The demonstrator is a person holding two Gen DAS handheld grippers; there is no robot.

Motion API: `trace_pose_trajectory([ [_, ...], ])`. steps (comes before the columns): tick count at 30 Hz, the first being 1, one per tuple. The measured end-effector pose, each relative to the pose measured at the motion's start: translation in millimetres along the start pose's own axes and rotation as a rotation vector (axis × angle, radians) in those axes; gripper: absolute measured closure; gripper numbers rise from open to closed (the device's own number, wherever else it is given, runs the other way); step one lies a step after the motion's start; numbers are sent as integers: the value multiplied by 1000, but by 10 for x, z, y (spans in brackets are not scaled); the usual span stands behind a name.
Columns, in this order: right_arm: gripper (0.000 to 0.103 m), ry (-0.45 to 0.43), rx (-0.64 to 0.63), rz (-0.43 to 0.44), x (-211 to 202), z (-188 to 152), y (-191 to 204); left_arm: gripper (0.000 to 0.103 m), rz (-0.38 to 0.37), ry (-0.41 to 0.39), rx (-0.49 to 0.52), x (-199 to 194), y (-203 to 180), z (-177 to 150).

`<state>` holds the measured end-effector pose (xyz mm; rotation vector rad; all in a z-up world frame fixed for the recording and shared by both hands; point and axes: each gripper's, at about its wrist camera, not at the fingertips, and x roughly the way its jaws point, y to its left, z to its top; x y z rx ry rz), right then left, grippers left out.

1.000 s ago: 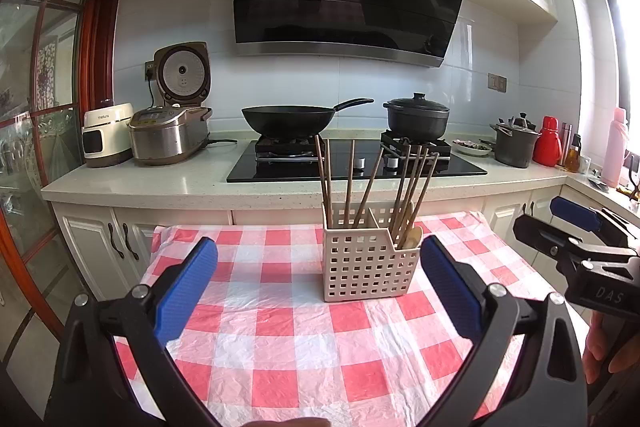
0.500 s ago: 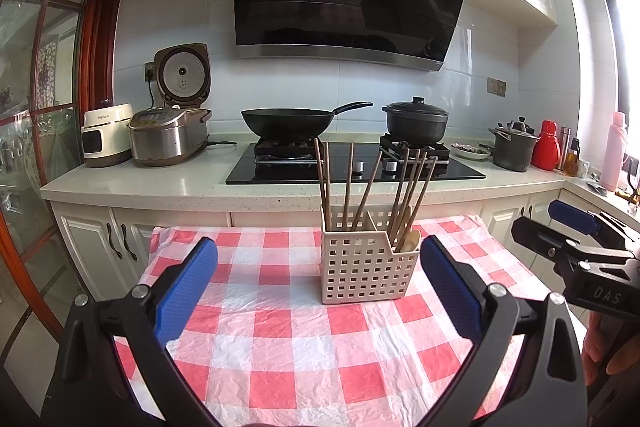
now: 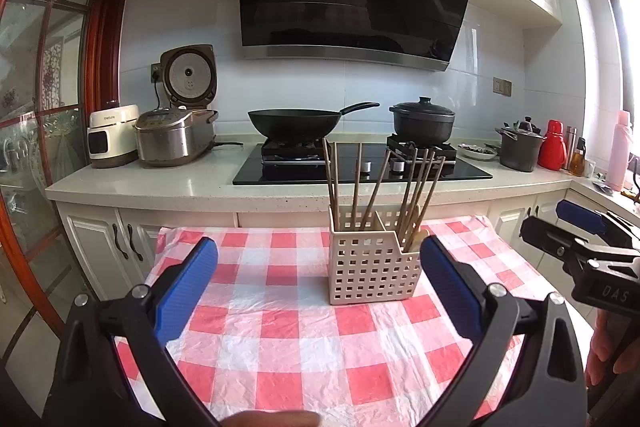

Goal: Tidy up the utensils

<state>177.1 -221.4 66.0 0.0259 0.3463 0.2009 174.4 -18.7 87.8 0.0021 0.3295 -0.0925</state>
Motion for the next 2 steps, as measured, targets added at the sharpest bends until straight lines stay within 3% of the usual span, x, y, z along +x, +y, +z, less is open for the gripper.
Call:
trace_pose_trajectory([
  [2, 18, 1, 0, -1, 3, -2, -1, 5, -3, 9, -10, 10, 12, 4],
])
